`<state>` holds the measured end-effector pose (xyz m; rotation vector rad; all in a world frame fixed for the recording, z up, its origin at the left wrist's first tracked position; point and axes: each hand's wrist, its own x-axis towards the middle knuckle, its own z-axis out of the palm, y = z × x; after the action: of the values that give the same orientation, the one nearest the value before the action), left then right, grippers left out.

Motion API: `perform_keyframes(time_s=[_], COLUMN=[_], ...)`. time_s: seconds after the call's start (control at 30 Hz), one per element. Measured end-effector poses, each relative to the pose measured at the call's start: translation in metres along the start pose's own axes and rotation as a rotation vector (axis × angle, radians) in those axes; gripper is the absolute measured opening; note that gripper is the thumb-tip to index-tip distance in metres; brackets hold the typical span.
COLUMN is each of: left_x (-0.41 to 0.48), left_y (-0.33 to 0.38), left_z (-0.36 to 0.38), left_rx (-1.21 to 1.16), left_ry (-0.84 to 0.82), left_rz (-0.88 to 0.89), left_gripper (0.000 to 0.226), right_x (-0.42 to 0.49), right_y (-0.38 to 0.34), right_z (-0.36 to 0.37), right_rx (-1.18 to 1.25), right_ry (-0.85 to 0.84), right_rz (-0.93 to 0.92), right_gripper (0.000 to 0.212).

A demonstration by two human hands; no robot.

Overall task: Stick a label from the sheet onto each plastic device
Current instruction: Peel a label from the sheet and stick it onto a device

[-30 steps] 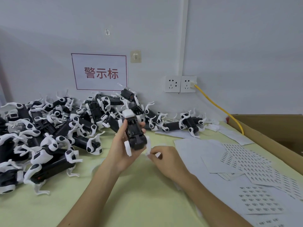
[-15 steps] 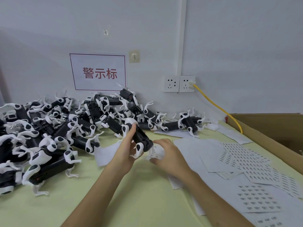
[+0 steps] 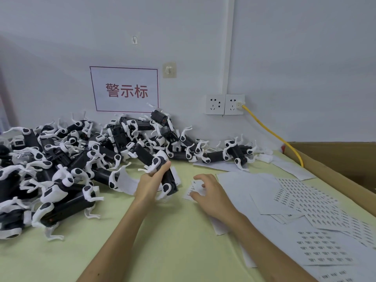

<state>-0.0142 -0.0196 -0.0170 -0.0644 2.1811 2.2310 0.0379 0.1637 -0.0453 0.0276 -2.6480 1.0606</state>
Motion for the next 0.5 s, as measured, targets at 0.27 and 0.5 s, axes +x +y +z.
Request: perform_keyframes(time_s=[0.27,0.5], left_x=[0.0024,0.0002], left_y=[0.0061,0.0068], left_z=[-0.0055,-0.0035], left_rx=[0.09,0.269], left_ry=[0.133,0.138], left_rz=[0.028,0.053], left_gripper=[0.033,0.056], right_x=[-0.0003,-0.0008], right_y=[-0.0005,-0.0019], right_z=[-0.0015,-0.0019], right_rx=[0.014,0.005], right_ry=[-0.003,0.0], right_rz=[0.001,-0.001], right_gripper=[0.036,0.034])
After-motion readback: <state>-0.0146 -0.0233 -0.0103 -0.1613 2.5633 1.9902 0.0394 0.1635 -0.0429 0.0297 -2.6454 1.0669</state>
